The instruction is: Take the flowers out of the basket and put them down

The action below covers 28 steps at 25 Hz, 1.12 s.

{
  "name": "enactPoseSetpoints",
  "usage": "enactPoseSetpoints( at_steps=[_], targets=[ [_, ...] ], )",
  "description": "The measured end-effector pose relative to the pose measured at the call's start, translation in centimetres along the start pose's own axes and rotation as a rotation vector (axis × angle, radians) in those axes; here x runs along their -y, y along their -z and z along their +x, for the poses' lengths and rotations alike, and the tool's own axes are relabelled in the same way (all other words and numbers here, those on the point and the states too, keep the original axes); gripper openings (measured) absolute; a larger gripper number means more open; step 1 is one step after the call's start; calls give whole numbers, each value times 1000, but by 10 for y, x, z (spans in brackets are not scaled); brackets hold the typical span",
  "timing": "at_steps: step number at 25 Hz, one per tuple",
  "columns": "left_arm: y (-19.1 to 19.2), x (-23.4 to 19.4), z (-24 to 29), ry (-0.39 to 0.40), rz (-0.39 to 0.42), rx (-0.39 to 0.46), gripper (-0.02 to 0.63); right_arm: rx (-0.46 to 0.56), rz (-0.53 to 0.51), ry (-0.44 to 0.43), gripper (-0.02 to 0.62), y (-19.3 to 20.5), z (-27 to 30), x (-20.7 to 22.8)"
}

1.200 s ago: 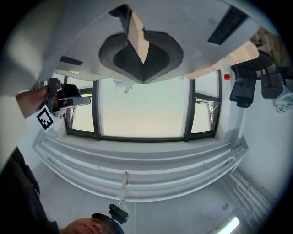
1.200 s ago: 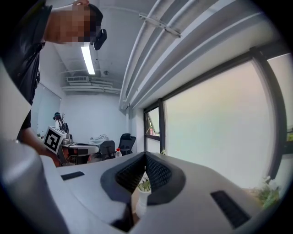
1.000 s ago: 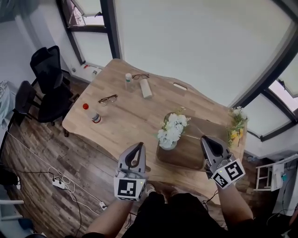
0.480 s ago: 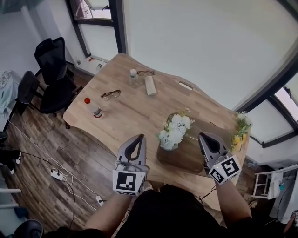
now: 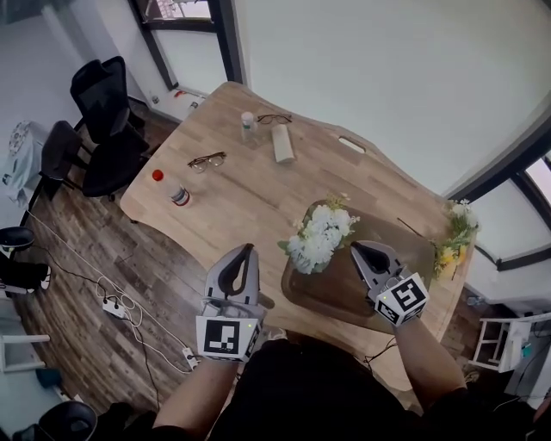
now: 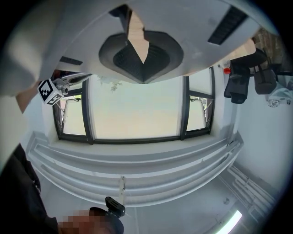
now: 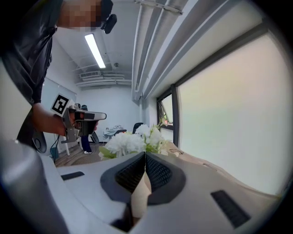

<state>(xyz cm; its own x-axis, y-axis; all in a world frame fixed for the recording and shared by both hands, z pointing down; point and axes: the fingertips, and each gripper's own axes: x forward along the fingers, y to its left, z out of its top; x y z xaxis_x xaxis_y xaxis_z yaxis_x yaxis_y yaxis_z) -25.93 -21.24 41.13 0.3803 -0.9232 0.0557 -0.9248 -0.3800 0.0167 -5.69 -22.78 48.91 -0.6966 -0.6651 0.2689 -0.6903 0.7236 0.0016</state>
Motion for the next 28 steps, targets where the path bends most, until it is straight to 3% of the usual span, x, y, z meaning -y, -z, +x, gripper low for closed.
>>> enactPoseSetpoints(
  at_steps=[9, 10, 12, 13, 22, 28],
  targets=[
    [4, -9, 6, -41, -19, -30, 0, -166, -3, -194, 31, 61, 31, -15],
    [2, -9, 7, -43, -19, -28, 0, -170, -3, -225, 63, 65, 33, -21],
    [1, -10, 8, -49, -16, -27, 0, -176, -4, -273, 239, 70, 38, -29],
    [1, -11, 8, -54, -15, -30, 0, -176, -5, -286, 253, 72, 40, -32],
    [7, -24, -14, -130, 6, -69, 0, -172, -42, -319, 285, 85, 77, -41],
    [7, -31, -29, -181, 31, -95, 0, -132, -45, -283, 273, 80, 94, -40]
  ],
)
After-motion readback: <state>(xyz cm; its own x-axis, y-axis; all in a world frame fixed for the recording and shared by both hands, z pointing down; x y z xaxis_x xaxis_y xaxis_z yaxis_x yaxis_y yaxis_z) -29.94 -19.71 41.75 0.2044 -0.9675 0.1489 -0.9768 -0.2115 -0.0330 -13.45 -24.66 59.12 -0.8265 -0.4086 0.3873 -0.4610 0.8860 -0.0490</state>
